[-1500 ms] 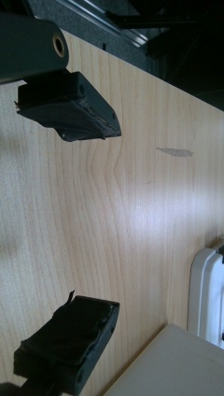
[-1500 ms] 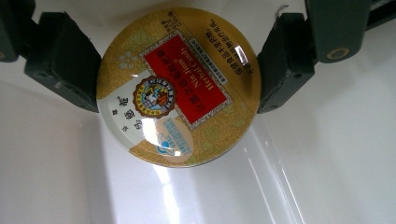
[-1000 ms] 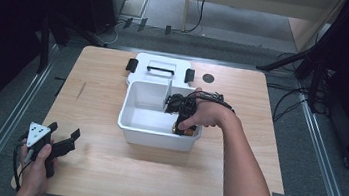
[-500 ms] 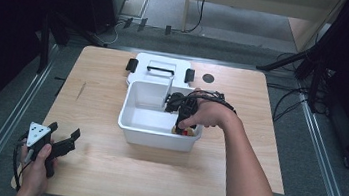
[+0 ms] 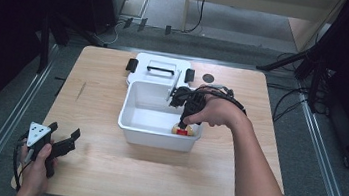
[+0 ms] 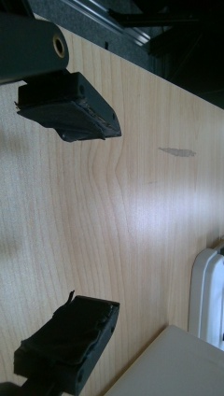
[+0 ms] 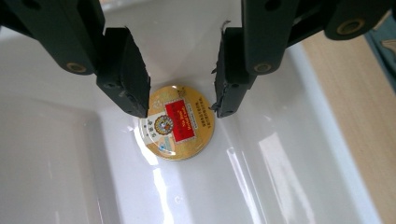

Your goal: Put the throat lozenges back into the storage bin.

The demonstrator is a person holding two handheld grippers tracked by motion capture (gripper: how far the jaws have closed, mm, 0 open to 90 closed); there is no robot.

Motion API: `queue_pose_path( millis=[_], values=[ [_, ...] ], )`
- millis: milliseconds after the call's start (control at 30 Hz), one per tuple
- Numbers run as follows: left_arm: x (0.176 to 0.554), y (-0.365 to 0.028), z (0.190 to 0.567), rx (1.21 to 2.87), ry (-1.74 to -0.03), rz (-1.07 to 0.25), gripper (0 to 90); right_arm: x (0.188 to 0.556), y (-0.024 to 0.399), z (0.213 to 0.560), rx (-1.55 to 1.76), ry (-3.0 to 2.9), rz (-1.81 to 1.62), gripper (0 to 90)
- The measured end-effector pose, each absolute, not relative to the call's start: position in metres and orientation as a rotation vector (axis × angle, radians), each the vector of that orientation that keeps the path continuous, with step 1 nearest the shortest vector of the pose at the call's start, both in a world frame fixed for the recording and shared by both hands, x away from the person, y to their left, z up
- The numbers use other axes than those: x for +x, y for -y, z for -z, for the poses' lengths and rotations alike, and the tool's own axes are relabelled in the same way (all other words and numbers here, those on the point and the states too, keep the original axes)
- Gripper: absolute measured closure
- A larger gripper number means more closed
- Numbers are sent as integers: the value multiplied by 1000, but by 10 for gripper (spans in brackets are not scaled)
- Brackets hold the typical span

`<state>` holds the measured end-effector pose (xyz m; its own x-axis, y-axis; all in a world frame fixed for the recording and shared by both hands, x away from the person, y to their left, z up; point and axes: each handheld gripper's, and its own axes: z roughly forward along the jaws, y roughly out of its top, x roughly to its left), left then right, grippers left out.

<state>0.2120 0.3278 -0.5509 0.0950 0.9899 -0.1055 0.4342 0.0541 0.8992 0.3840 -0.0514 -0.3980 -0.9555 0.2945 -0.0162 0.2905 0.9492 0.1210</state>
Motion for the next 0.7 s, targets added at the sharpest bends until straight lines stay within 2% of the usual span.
queue_pose_path(
  millis=[700],
  values=[
    [212, -328, 551, 1526, -1467, -820, 148, 365, 103, 346, 611, -3047, -265, 664]
  ],
)
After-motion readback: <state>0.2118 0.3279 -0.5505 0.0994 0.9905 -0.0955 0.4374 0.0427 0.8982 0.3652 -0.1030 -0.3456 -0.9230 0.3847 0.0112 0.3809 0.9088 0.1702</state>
